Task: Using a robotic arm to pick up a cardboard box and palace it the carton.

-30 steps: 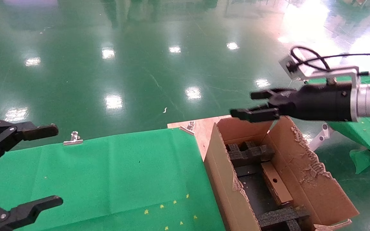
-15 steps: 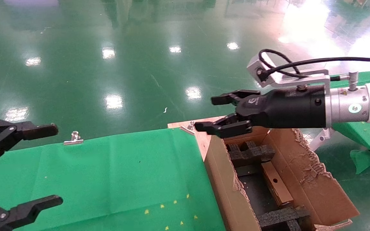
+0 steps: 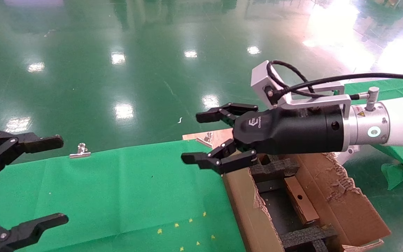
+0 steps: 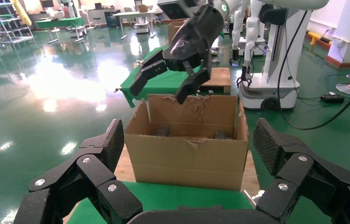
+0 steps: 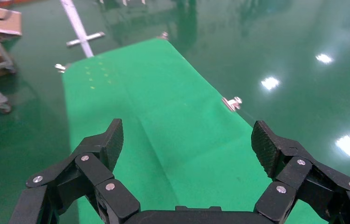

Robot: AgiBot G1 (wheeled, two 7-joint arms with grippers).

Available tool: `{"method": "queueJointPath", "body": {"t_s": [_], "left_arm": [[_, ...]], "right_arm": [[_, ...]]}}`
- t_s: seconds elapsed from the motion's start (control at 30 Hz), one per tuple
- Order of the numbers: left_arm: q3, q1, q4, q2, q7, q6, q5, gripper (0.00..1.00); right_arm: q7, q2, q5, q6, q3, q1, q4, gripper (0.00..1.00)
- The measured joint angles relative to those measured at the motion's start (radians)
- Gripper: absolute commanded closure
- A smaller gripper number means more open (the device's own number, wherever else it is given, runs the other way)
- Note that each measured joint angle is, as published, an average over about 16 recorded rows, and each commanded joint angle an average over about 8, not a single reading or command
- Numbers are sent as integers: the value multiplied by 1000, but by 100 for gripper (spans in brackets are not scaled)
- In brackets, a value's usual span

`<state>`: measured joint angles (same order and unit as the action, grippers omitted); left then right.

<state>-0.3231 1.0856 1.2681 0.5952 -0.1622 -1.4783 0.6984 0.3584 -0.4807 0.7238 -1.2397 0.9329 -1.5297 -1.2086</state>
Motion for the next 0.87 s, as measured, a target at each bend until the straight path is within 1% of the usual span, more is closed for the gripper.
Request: {"method": "queueJointPath", "body": {"t_s": [0.63,0.87], "left_arm": [[0,0,0,0,0,0,0,0],[-1,0,0,0,0,0,0,0]], "right_arm": [[-121,-92,5,-181,-461,321,-53,0],[-143,-109,6,-214,-546,380,-63,0]]}}
